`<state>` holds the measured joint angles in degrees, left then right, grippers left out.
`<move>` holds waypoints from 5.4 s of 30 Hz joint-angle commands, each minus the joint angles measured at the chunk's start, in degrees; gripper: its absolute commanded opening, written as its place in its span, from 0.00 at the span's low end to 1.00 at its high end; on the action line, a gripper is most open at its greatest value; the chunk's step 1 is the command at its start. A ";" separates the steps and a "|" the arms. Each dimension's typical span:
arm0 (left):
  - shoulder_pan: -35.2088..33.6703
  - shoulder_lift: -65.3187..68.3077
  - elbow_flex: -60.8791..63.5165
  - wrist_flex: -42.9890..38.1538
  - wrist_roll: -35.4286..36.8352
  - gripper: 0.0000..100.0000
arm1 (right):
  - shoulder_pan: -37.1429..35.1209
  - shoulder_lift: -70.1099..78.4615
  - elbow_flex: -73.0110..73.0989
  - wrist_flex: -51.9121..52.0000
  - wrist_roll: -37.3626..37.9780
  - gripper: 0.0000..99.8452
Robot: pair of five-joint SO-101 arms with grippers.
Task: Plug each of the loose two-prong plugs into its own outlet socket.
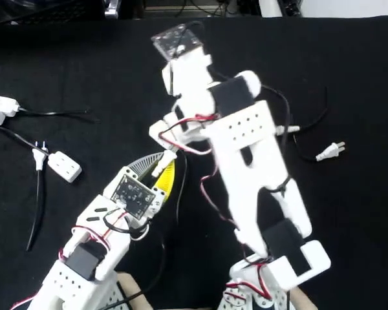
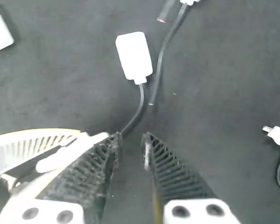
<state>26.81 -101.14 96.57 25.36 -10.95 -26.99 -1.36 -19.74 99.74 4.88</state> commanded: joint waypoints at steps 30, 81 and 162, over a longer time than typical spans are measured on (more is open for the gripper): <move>0.92 -1.49 0.92 1.14 0.00 0.03 | -9.67 -10.07 15.34 1.32 3.43 0.06; 0.57 -1.49 -0.22 1.23 0.26 0.03 | 1.58 10.59 12.09 -11.52 10.64 0.06; -13.05 97.41 -76.97 14.51 -0.62 0.03 | 19.08 34.42 11.38 -28.22 -8.62 0.03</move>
<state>14.42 -3.21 21.85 43.38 -11.38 -9.41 33.54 -6.73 72.84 -3.12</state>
